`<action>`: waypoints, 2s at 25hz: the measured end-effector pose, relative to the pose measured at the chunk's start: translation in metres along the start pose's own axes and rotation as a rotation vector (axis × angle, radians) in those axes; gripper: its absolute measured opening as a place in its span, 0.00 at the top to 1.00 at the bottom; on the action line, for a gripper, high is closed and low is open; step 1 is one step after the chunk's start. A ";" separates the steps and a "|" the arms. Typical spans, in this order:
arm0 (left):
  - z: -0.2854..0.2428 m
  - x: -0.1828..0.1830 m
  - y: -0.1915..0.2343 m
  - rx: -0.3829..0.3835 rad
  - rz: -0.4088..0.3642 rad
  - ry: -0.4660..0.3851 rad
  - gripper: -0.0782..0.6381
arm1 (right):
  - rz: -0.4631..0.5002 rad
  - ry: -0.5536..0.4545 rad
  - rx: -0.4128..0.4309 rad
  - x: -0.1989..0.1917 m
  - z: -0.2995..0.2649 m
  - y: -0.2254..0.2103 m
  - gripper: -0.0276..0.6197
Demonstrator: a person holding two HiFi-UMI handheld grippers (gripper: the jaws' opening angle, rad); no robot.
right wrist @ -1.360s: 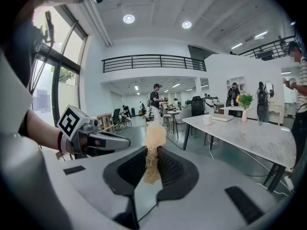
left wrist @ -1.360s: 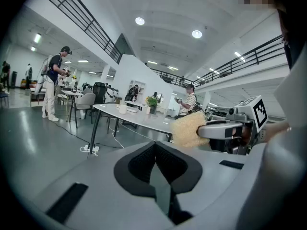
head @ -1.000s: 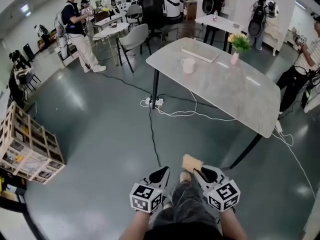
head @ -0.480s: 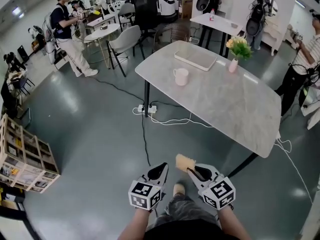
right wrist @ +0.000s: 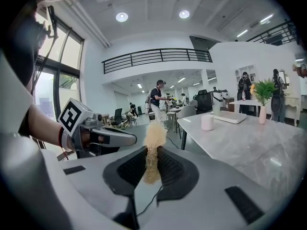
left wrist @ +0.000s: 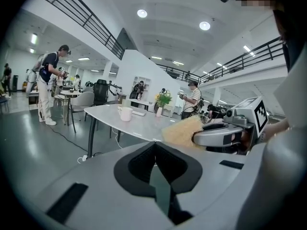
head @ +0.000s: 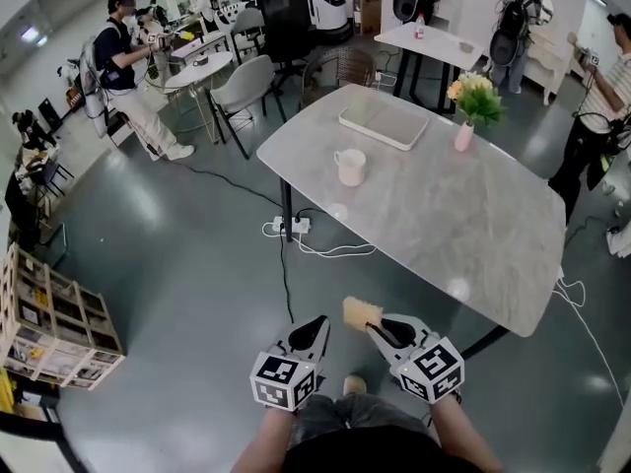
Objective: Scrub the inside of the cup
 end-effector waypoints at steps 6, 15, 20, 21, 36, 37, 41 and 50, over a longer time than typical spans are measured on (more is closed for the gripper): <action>-0.012 0.001 0.007 0.028 0.034 0.022 0.87 | -0.034 0.002 0.010 -0.003 -0.002 -0.021 0.86; -0.071 0.019 0.043 0.046 0.105 0.041 0.87 | -0.074 0.002 -0.021 0.008 -0.025 -0.078 0.86; -0.122 0.047 0.060 -0.034 0.062 0.059 0.87 | -0.083 -0.010 -0.064 0.031 -0.048 -0.117 0.86; -0.132 0.055 0.065 -0.051 0.056 0.058 0.87 | -0.079 -0.012 -0.070 0.038 -0.054 -0.124 0.86; -0.239 0.098 0.119 -0.257 0.015 0.137 0.87 | -0.152 0.016 -0.192 0.078 -0.127 -0.195 0.86; -0.244 0.100 0.122 -0.269 0.012 0.140 0.87 | -0.157 0.018 -0.202 0.080 -0.130 -0.198 0.86; -0.258 0.106 0.129 -0.308 -0.121 0.140 0.87 | -0.177 0.006 -0.215 0.090 -0.145 -0.211 0.86; -0.273 0.122 0.137 -0.368 -0.120 0.131 0.87 | -0.190 0.006 -0.223 0.113 -0.158 -0.235 0.86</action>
Point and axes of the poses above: the fingertips, and each gripper's own axes: z backward along the fingers, y to its left, x out of its top, the point moved 6 cm from there along z, backward along the fingers, and after that the axes turned 15 degrees about x, right-handed, at the moved point
